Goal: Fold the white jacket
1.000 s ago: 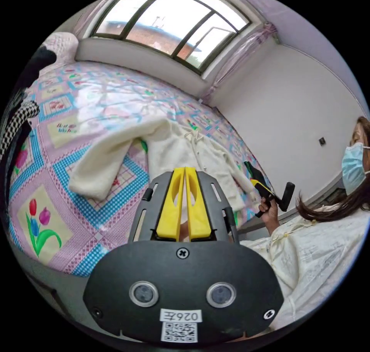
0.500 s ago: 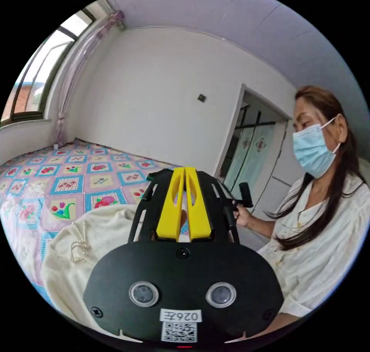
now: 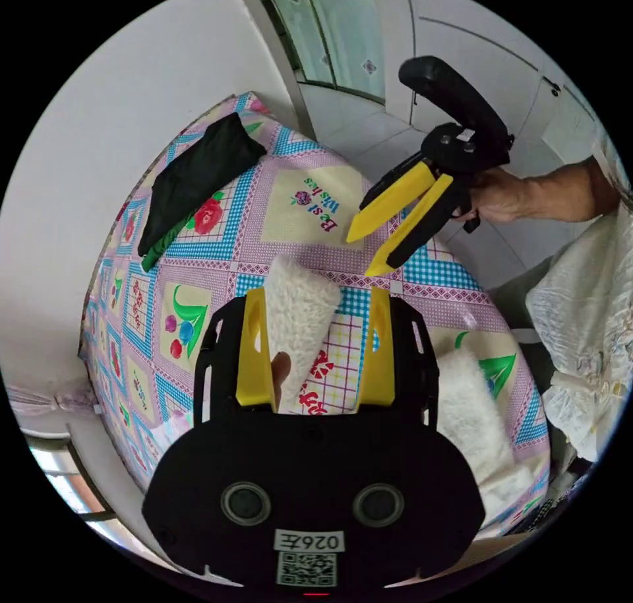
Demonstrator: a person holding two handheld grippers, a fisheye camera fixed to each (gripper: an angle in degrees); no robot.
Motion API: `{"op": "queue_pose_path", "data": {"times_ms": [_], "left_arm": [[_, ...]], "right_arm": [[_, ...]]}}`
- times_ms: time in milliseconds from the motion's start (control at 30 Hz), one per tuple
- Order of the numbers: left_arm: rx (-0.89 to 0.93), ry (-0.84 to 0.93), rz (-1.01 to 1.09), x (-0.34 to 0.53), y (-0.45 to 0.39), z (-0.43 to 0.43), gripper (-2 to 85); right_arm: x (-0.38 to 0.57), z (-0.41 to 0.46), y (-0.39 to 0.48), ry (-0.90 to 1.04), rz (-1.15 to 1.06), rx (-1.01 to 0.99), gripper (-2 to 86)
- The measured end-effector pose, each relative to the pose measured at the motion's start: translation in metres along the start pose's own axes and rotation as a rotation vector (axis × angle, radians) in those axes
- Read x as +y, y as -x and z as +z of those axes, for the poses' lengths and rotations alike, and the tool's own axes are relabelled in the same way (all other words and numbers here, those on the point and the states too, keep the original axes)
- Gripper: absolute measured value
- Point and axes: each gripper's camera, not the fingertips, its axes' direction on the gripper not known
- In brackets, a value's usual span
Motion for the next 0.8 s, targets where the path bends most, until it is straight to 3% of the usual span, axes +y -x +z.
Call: {"op": "queue_pose_path", "data": {"times_ms": [67,133,167,233,333,500,633,700,767,800], "left_arm": [[-0.084,0.104,0.032,-0.014,-0.001,0.018,8.4],[-0.179,0.078,0.003,-0.014,0.012,0.017,2.9],[-0.149,0.069,-0.019,-0.013,0.020,0.014,2.6],[0.078,-0.002,-0.106,-0.002,0.063,-0.001,1.8],[0.223,-0.118,-0.233,0.029,0.118,-0.023,1.5],[0.362,-0.268,-0.299,0.073,0.177,-0.065,1.4],[0.356,-0.255,-0.222,0.079,0.200,-0.102,1.8],[0.287,-0.212,-0.185,0.078,0.203,-0.122,2.0],[0.184,-0.186,-0.168,0.081,0.203,-0.147,1.8],[0.111,-0.211,-0.181,0.089,0.203,-0.169,1.7]], "right_arm": [[-0.006,0.006,-0.012,0.010,-0.010,-0.018,9.3],[-0.011,0.012,-0.017,0.018,-0.027,-0.028,9.7],[-0.014,0.016,-0.019,0.024,-0.044,-0.035,10.3],[-0.019,0.021,-0.020,0.025,-0.071,-0.049,11.8],[-0.030,0.031,-0.018,0.013,-0.122,-0.055,14.9],[-0.054,0.038,-0.014,-0.053,-0.132,-0.117,21.2],[-0.091,0.025,-0.001,-0.212,-0.141,-0.165,25.3],[-0.113,0.022,0.009,-0.238,-0.206,-0.241,17.8],[-0.142,0.004,0.022,-0.235,-0.271,-0.336,1.2],[-0.147,-0.004,0.026,-0.263,-0.275,-0.318,0.7]]}}
